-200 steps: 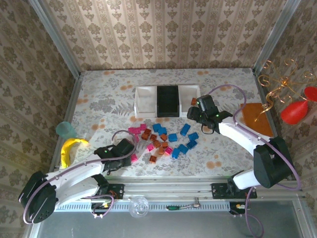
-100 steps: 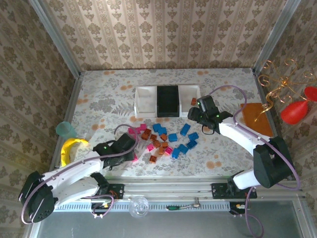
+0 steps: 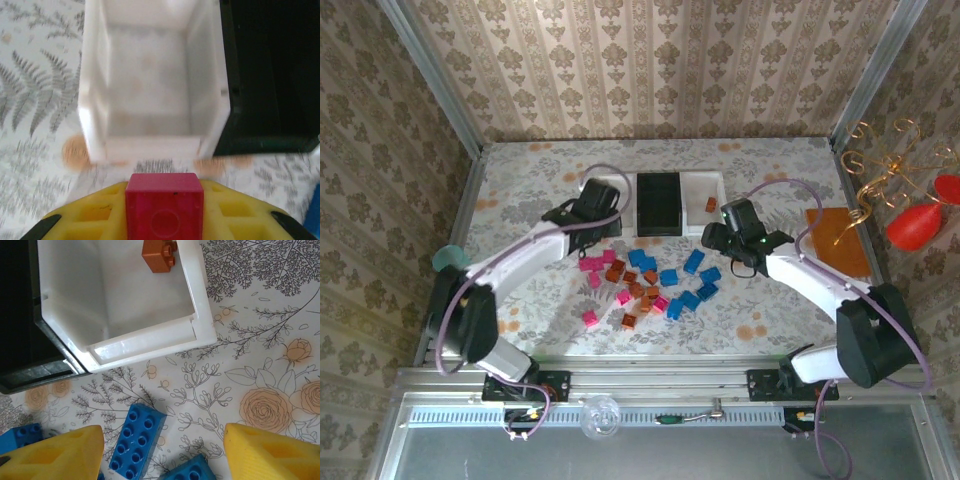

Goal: Sort the legos into containers by color

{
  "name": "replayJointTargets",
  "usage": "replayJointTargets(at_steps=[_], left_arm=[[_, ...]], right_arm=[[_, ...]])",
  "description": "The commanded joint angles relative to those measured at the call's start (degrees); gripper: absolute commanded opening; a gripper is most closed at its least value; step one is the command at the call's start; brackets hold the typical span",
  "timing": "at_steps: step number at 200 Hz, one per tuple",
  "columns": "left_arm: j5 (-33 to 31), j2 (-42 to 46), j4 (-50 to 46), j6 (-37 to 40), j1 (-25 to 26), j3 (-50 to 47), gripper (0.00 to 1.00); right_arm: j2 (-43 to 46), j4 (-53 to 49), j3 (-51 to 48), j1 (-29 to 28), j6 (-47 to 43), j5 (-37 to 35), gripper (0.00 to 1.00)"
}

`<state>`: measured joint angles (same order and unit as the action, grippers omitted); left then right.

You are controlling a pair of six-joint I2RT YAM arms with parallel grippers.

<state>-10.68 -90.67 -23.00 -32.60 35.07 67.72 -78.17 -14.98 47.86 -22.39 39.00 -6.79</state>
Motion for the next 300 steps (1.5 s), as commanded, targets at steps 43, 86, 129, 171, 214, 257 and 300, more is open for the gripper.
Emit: replayJointTargets(at_steps=[43,86,129,171,214,257,300], left_arm=[[0.9,-14.7,-2.6,5.3,-4.3,17.0,0.35],[2.1,-14.4,-2.0,4.7,-4.9,18.8,0.58],[5.7,-3.6,3.6,2.8,-4.4,12.3,0.80],[7.9,12.6,11.3,-0.2,-1.6,-3.2,1.00],[8.2,28.0,14.5,-4.0,0.0,-19.4,1.00],[6.0,38.2,11.4,-4.6,2.4,-27.4,1.00],[4.5,44.6,10.9,-6.0,3.8,-33.5,1.00]], right_arm=[[5.3,-1.4,-5.0,0.2,-0.2,5.3,0.66],[6.5,1.5,-9.4,-0.1,0.5,9.2,0.66],[5.2,1.2,-10.0,-1.3,1.3,8.1,0.66],[0.4,2.4,-5.6,-4.0,2.2,4.1,0.66],[-8.8,2.1,2.0,-7.9,6.1,-3.9,0.65],[-16.1,-1.2,7.3,-9.1,10.9,-8.5,0.60],[-21.0,-3.5,10.4,-11.0,13.8,-10.4,0.59]])
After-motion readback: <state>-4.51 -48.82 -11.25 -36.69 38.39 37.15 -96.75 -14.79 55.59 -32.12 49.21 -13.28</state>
